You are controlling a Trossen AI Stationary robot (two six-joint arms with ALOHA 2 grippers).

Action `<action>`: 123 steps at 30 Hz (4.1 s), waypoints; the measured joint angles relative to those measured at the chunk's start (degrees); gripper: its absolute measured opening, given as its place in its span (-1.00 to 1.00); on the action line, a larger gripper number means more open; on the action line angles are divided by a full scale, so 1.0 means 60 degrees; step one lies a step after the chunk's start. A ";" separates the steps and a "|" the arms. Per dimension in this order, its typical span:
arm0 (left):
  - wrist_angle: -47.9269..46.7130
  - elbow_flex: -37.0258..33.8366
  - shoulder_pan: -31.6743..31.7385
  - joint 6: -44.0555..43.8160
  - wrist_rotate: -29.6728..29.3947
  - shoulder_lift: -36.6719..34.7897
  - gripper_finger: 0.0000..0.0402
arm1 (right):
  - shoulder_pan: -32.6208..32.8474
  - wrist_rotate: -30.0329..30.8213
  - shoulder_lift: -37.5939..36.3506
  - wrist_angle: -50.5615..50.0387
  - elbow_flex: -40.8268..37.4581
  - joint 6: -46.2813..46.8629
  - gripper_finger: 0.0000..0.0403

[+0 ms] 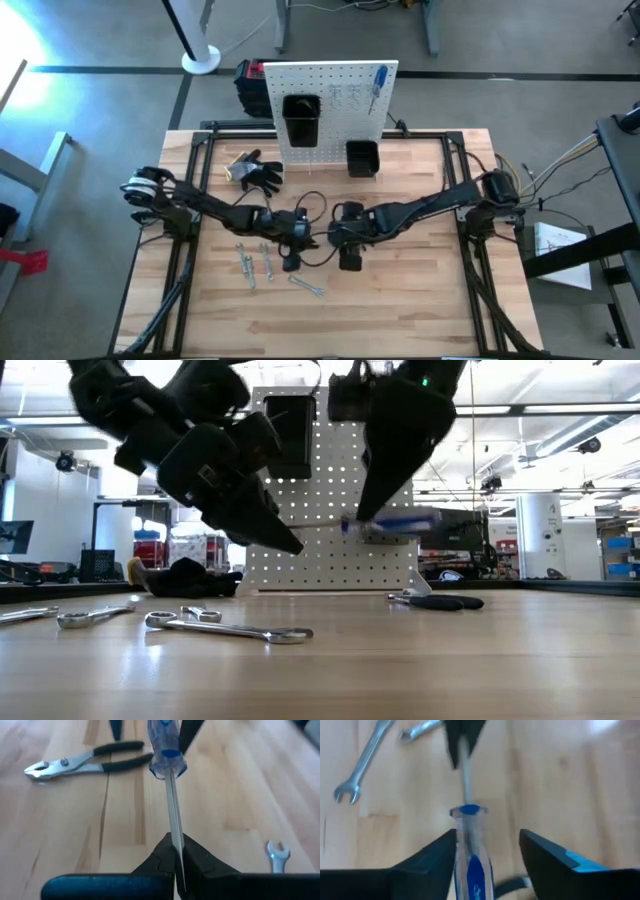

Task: Hang tools onto peg board
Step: Hang the blue screwdriver on the peg board

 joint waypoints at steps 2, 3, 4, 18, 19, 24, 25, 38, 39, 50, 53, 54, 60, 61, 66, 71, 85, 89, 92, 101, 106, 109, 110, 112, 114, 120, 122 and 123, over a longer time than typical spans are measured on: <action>0.1271 -0.0565 0.0000 -0.0258 -0.0026 -0.0031 -1.00 | 0.0012 0.0458 -0.0425 0.0006 -0.0141 0.0218 0.15; 0.1955 -0.0864 0.0004 -0.0388 -0.0084 -0.0035 -1.00 | 0.0016 0.0714 -0.0667 0.0046 -0.0247 0.0374 0.19; 0.2761 -0.1203 0.0004 -0.0547 -0.0161 -0.0037 -1.00 | 0.0016 0.0995 -0.0932 0.0096 -0.0362 0.0516 0.23; 1.0204 -0.4050 -0.0146 -0.0929 -0.3166 -0.0041 -1.00 | 0.0194 0.2710 -0.5175 1.3878 -0.7891 0.2655 0.27; 1.0394 -0.4051 -0.0146 -0.0849 -0.3293 -0.0041 -1.00 | 0.0202 0.2704 -0.5042 1.4947 -0.8341 0.2881 0.26; 1.0921 -0.3790 -0.0149 -0.0372 -0.3452 -0.0041 -1.00 | 0.0189 0.2813 -0.3884 1.7374 -0.9078 0.3920 0.19; 1.0882 -0.3691 -0.0149 -0.0281 -0.3493 -0.0037 -1.00 | 0.0196 0.2814 -0.3603 1.7694 -0.9020 0.4037 0.17; 1.0311 -0.2698 -0.0153 0.0300 -0.3501 -0.0008 -1.00 | -0.0406 0.2555 -0.1128 2.0076 -0.7300 0.3614 0.22; 1.0225 -0.2682 -0.0158 0.0289 -0.3502 -0.0008 -1.00 | -0.0452 0.2404 -0.1090 2.0220 -0.7294 0.3564 0.21; 1.0006 -0.2663 -0.0164 0.0232 -0.3471 0.0003 -1.00 | -0.0563 0.1740 -0.1118 1.9893 -0.6933 0.3111 -0.45; 0.9963 -0.2663 -0.0168 0.0177 -0.3425 0.0003 -1.00 | -0.0575 0.1823 -0.1200 1.9833 -0.6952 0.2697 -0.63; 0.9869 -0.2663 -0.0163 0.0056 -0.3427 0.0003 -1.00 | -0.0571 0.1823 -0.1265 1.9703 -0.6952 0.2519 -0.63; 0.8626 -0.2648 -0.0160 -0.0274 -0.3425 0.0003 -1.00 | -0.0772 0.1654 -0.2411 1.6631 -0.6543 0.2132 -0.63; 0.8417 -0.2648 -0.0153 -0.0386 -0.3415 0.0003 -1.00 | -0.0801 0.1607 -0.2742 1.5681 -0.6359 0.1954 -0.63; 0.7598 -0.2678 -0.0164 -0.0937 -0.3303 0.0014 -1.00 | -0.1004 0.1789 -0.4391 1.0213 -0.4464 0.0604 -0.63; 0.7399 -0.2674 -0.0178 -0.1031 -0.3139 0.0014 -1.00 | -0.1501 0.1727 -0.5088 0.5325 -0.1455 -0.0921 -0.63; 0.7434 -0.2656 -0.0211 -0.1232 -0.2987 0.0006 -1.00 | -0.5578 -0.0735 -0.2101 -0.2211 0.8220 -0.2468 -0.63; 0.7434 -0.2656 -0.0211 -0.1233 -0.2988 0.0006 -1.00 | -0.6100 -0.1163 -0.1058 -0.3260 0.9781 -0.2653 -0.63; 0.7423 -0.2659 -0.0211 -0.1233 -0.2988 0.0003 -1.00 | -0.6471 -0.1639 -0.1177 -0.3020 0.9285 -0.2635 -0.63; 0.7292 -0.2663 -0.0211 -0.1298 -0.2922 0.0003 -1.00 | -0.6672 -0.1804 -0.1370 -0.3061 0.9737 -0.2695 -0.63; 0.7281 -0.2663 -0.0211 -0.1268 -0.2922 0.0003 -1.00 | -0.6733 -0.1796 -0.1529 -0.2781 0.9798 -0.2763 -0.63; 0.7281 -0.2663 -0.0211 -0.1258 -0.2922 0.0003 -1.00 | -0.6804 -0.1789 -0.1409 -0.2817 0.9784 -0.2778 -0.63; 0.7281 -0.2663 -0.0211 -0.1248 -0.2922 0.0003 -1.00 | -0.6833 -0.1789 -0.1353 -0.2821 0.9780 -0.2778 -0.63; 0.7281 -0.2663 -0.0211 -0.1240 -0.2922 0.0003 -1.00 | -0.6882 -0.1789 -0.1232 -0.2820 0.9780 -0.2778 -0.63; 0.7285 -0.2663 -0.0211 -0.1240 -0.2922 0.0003 -1.00 | -0.6918 -0.1787 -0.1102 -0.2833 0.9780 -0.2777 -0.63; 0.7222 -0.2663 -0.0215 -0.1311 -0.2921 0.0003 -1.00 | -0.6957 -0.1761 -0.0745 -0.3146 0.9773 -0.2817 -0.63; 0.7128 -0.2663 -0.0219 -0.1320 -0.2919 0.0003 -1.00 | -0.6957 -0.1754 -0.0704 -0.3328 0.9780 -0.2818 -0.63; 0.7107 -0.2663 -0.0215 -0.1324 -0.2919 0.0003 -1.00 | -0.6960 -0.1749 -0.0703 -0.3378 0.9780 -0.2818 -0.63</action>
